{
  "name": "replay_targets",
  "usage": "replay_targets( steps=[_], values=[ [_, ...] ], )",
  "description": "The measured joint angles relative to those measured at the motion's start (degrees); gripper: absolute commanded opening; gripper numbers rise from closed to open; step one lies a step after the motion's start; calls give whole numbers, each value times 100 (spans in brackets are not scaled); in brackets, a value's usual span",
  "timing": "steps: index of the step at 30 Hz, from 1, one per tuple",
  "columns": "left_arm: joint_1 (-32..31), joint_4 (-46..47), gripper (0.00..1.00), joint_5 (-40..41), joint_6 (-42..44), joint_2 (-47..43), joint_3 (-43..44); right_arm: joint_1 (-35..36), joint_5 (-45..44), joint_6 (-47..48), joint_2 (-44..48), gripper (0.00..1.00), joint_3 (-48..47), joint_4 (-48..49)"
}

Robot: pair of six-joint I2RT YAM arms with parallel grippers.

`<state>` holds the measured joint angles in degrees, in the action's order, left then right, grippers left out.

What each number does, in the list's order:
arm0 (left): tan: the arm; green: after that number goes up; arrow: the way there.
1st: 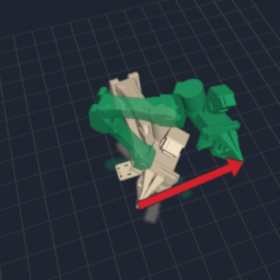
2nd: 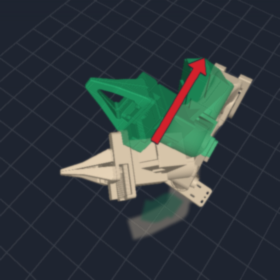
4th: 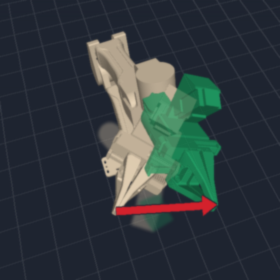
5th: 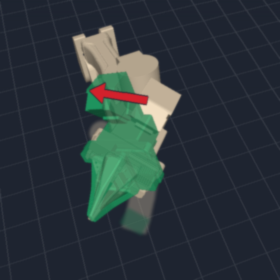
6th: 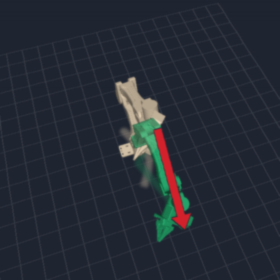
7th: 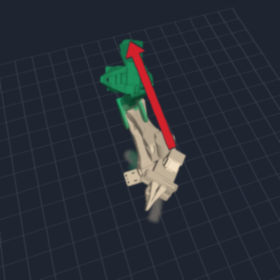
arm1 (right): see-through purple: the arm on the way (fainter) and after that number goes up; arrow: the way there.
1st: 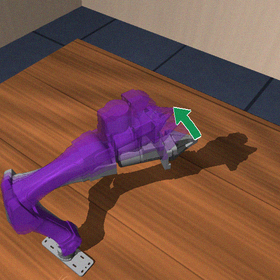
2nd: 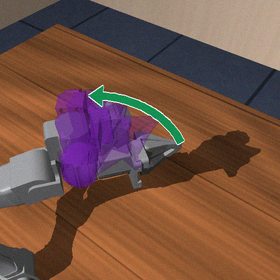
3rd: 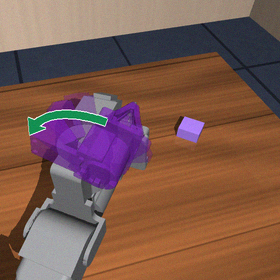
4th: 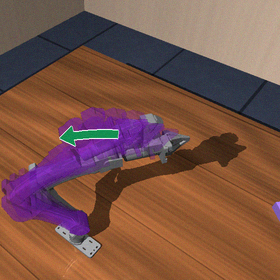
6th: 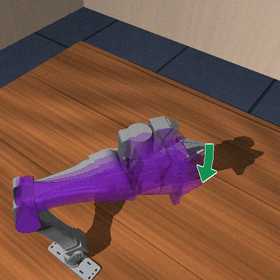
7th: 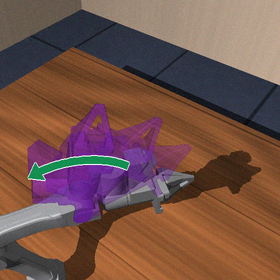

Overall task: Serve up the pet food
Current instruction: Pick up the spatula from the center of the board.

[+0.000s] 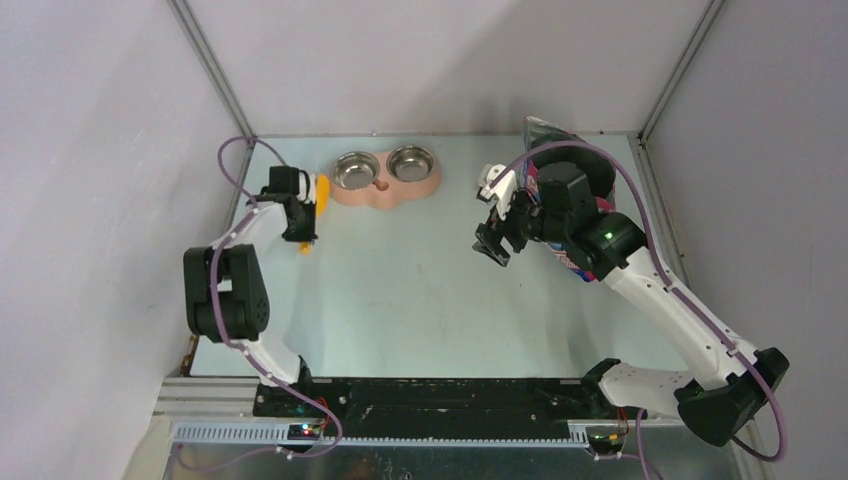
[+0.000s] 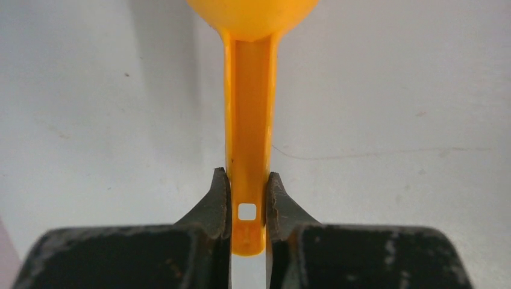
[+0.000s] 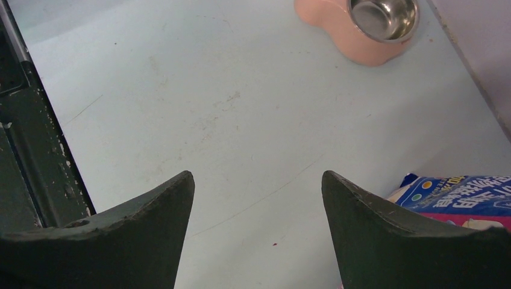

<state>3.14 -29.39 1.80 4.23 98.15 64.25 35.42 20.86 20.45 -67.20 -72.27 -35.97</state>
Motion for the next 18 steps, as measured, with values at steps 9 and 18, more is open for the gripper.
replay_targets(
  steps=[9,18],
  values=[
    [15,-520,0,-1296,629,-1963,-11,4,70,243,-76,83,155,173],
    [-291,-2328,0,-4151,2417,-2791,11,-2,632,1606,579,83,1255,1069]
  ],
)
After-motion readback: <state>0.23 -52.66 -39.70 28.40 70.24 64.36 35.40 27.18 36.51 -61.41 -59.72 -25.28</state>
